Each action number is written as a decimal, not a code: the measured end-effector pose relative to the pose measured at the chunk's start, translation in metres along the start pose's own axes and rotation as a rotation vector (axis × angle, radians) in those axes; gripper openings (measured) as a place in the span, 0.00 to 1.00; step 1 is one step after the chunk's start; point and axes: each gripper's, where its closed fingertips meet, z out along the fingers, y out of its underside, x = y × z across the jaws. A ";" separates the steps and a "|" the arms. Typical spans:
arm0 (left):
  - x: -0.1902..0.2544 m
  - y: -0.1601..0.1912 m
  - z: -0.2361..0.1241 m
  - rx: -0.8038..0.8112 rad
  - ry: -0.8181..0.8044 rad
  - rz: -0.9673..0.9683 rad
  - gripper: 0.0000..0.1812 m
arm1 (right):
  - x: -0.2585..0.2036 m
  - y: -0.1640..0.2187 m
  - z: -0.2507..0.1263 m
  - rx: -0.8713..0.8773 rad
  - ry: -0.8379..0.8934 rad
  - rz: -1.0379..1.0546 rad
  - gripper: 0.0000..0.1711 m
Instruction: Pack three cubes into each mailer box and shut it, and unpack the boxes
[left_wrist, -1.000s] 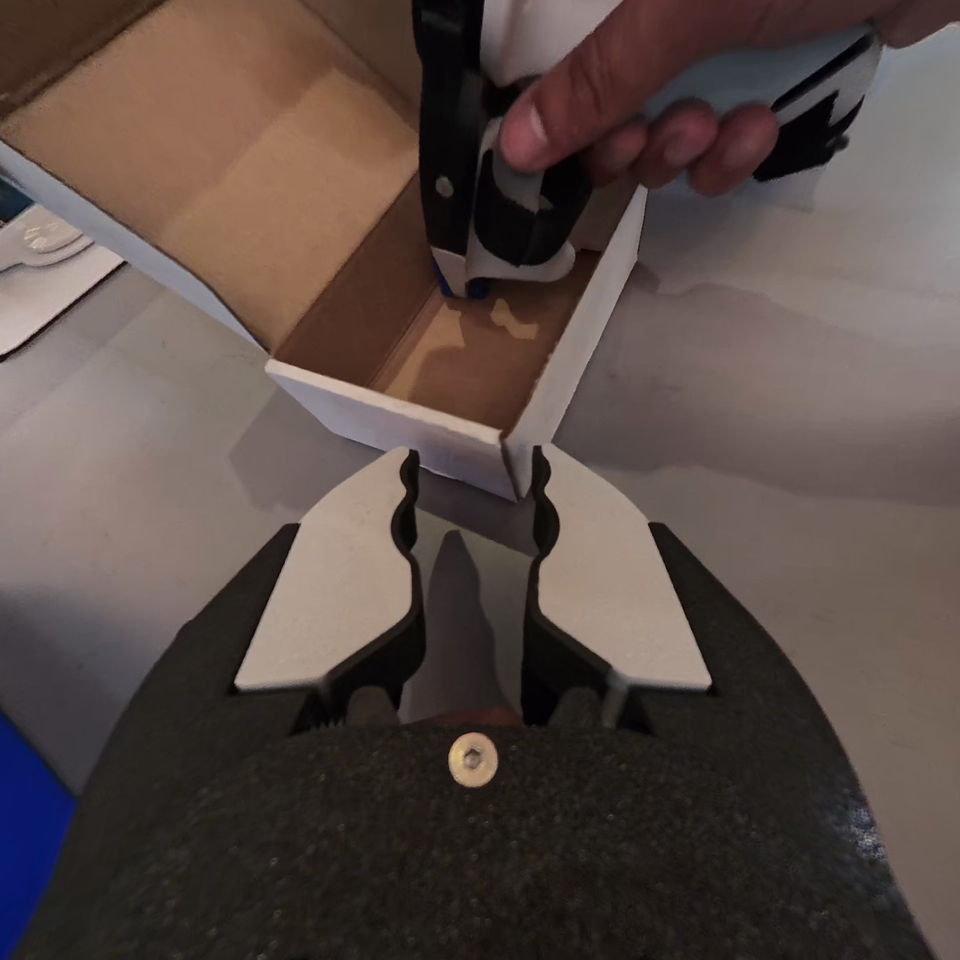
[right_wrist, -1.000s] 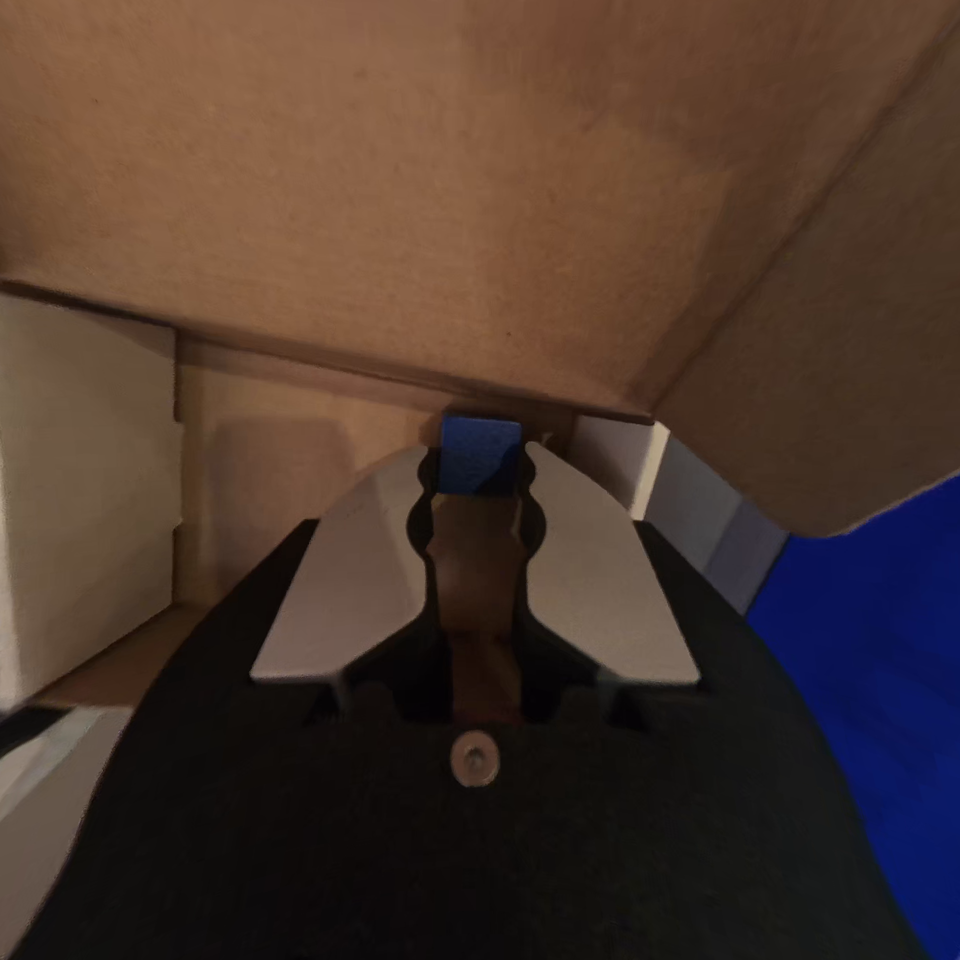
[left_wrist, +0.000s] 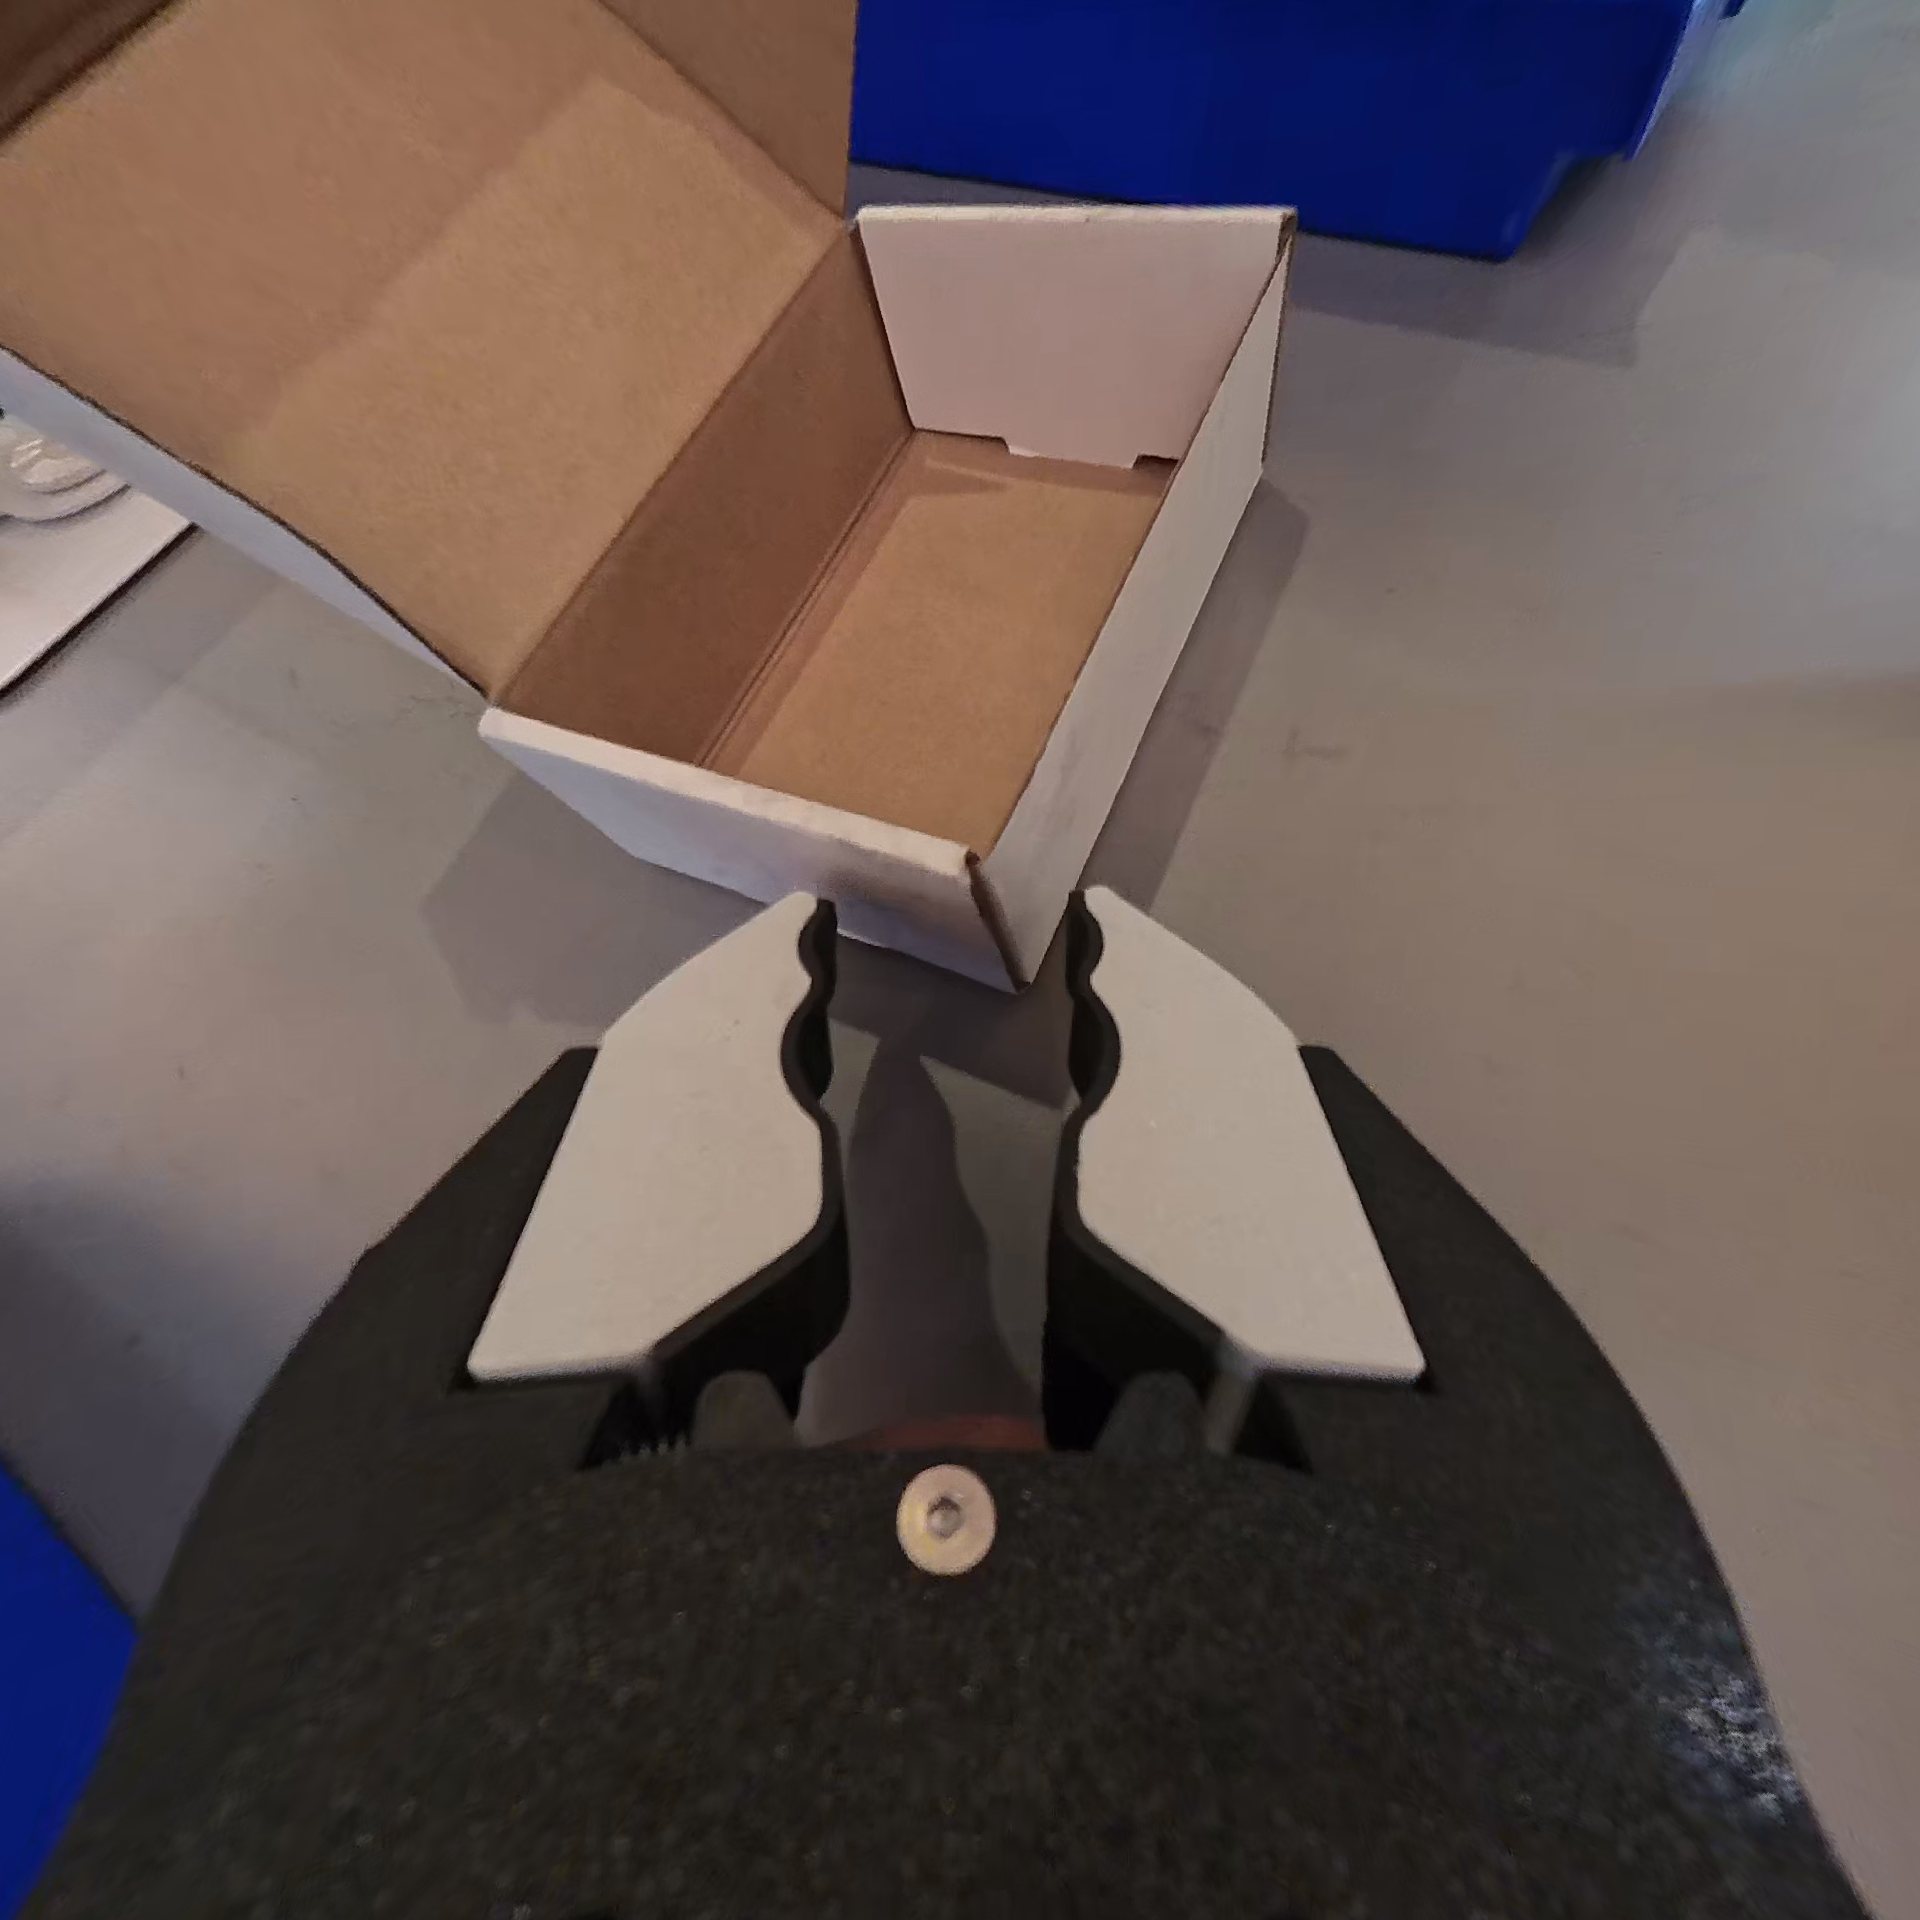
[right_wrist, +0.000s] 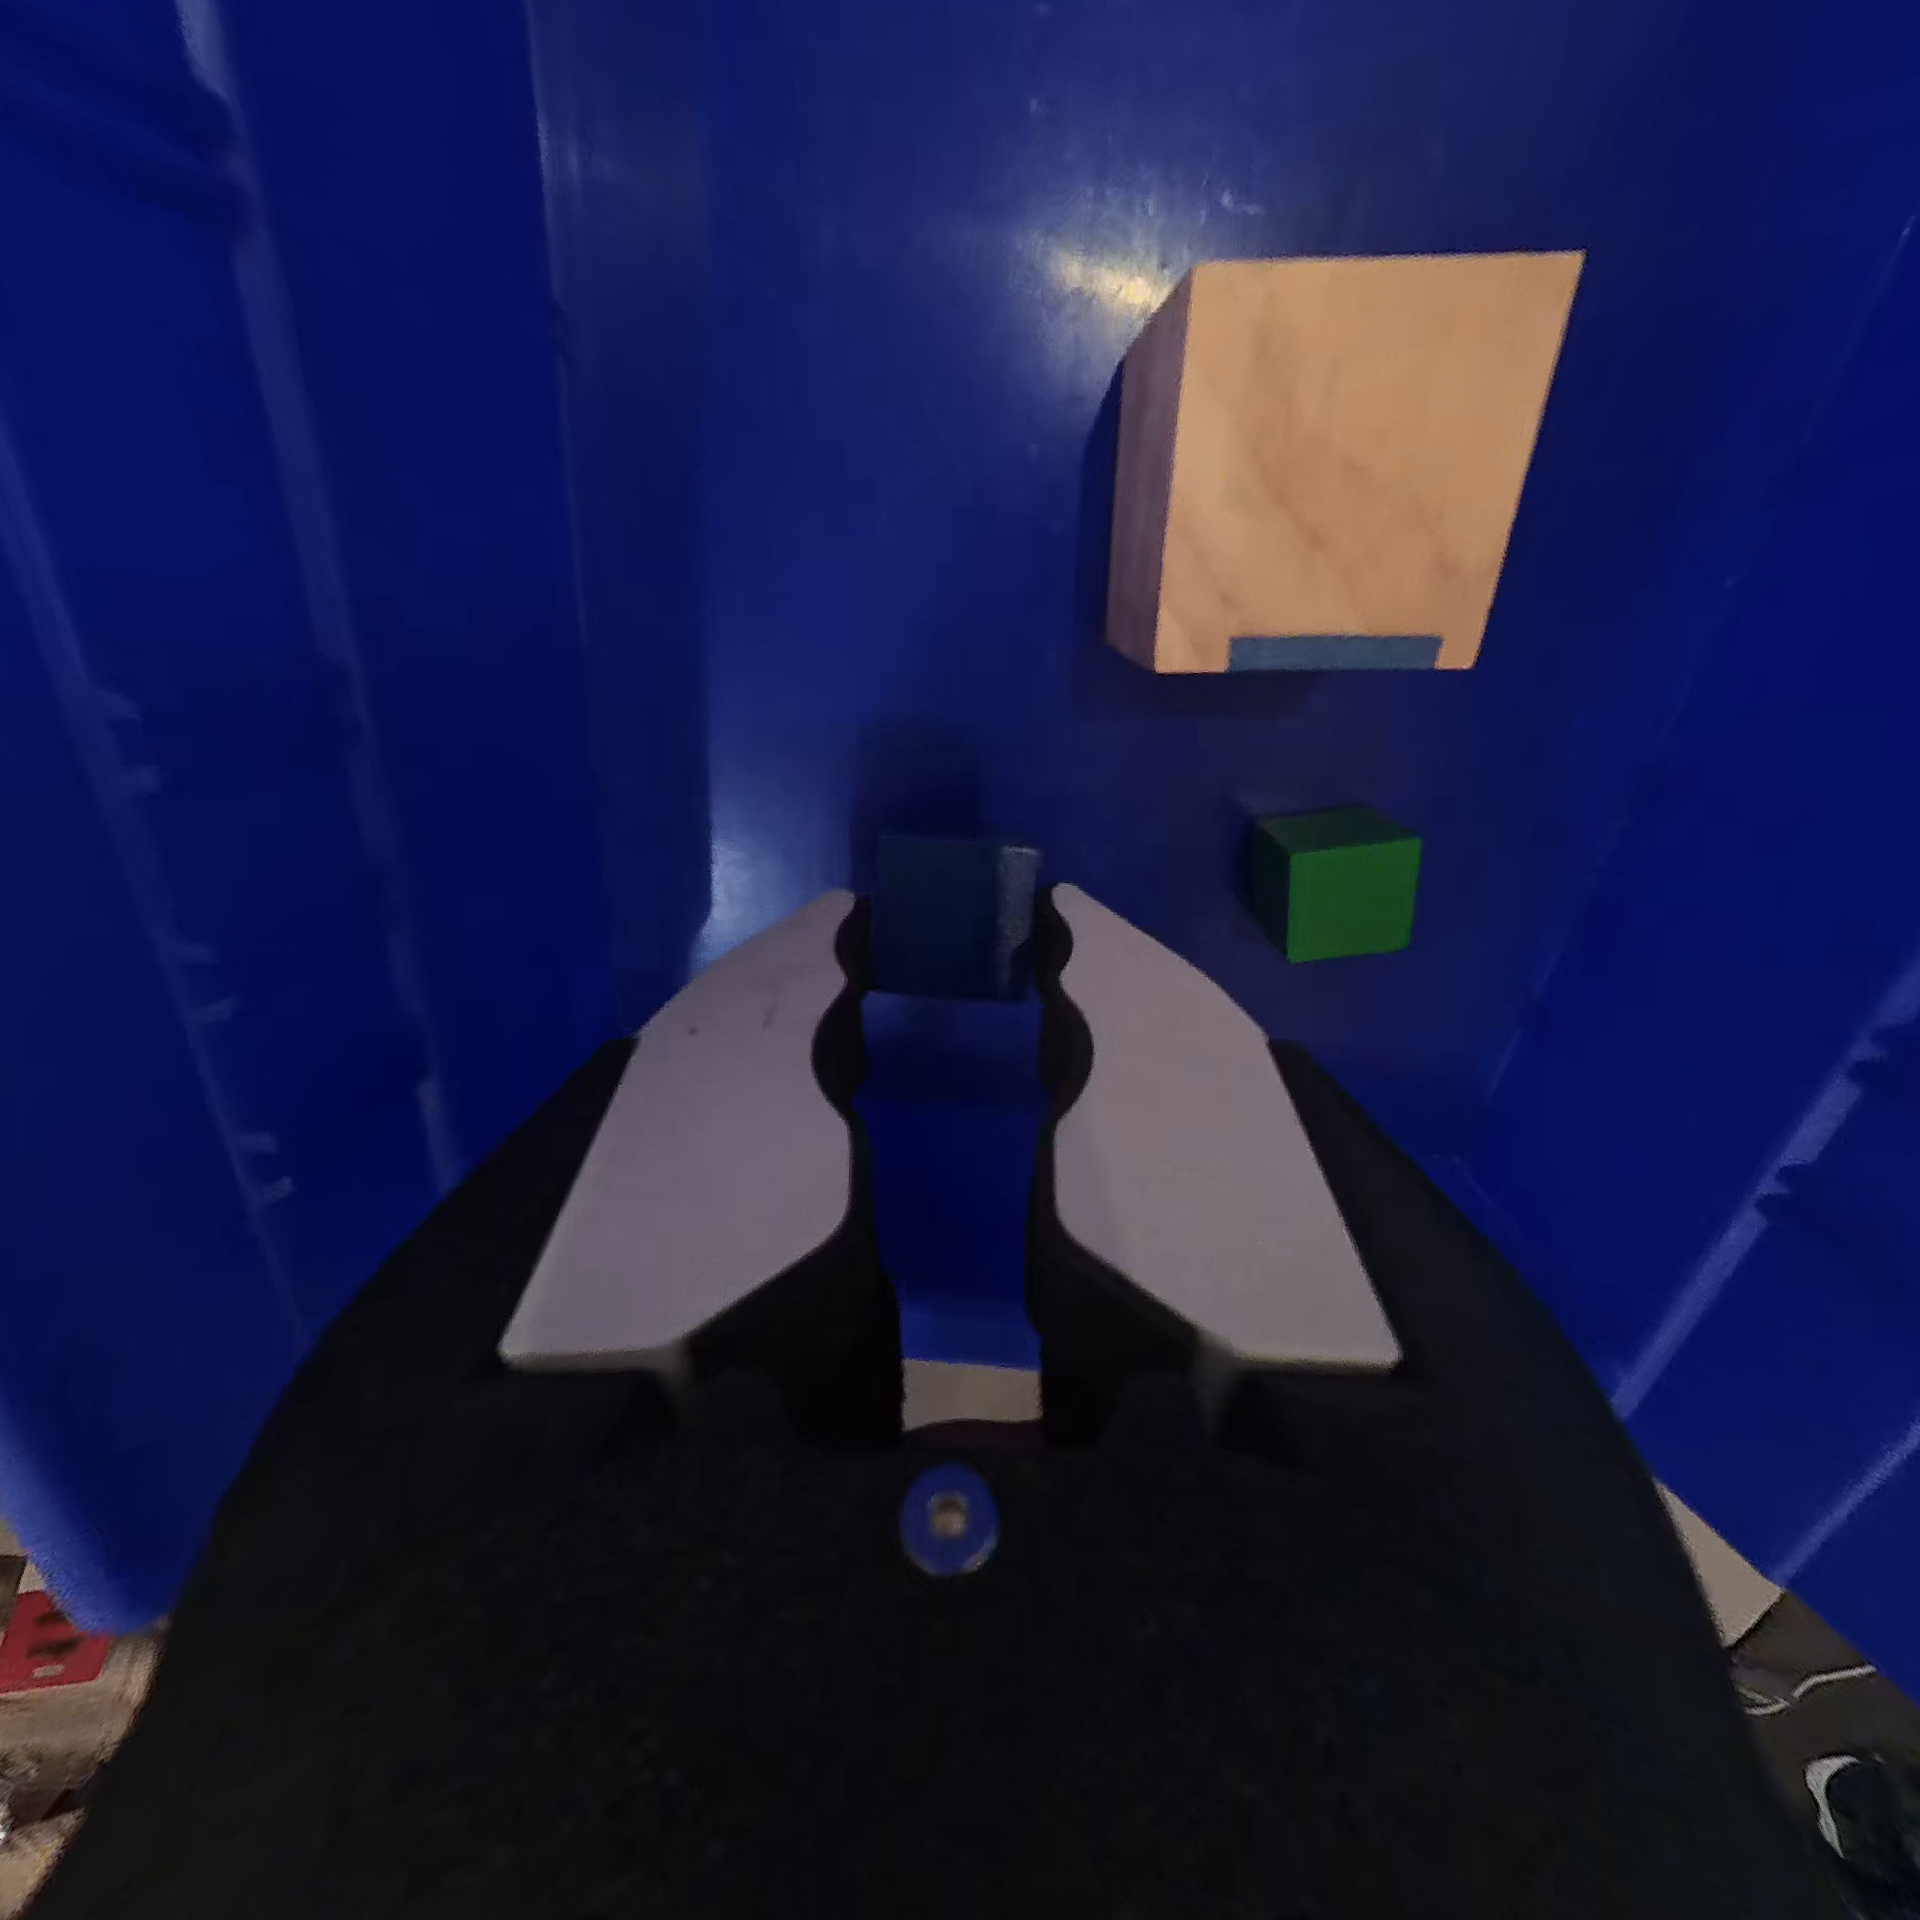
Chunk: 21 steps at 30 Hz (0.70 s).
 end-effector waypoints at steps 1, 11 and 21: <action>-0.001 0.000 0.000 0.000 -0.003 -0.002 0.23 | 0.001 0.000 0.001 0.002 0.006 0.001 0.18; -0.012 -0.030 -0.041 0.050 0.084 -0.245 0.32 | -0.078 -0.054 -0.131 0.552 -0.042 -0.194 0.27; -0.116 -0.088 -0.019 0.035 -0.057 -0.557 0.26 | -0.174 -0.137 -0.081 0.764 -0.060 -0.331 0.18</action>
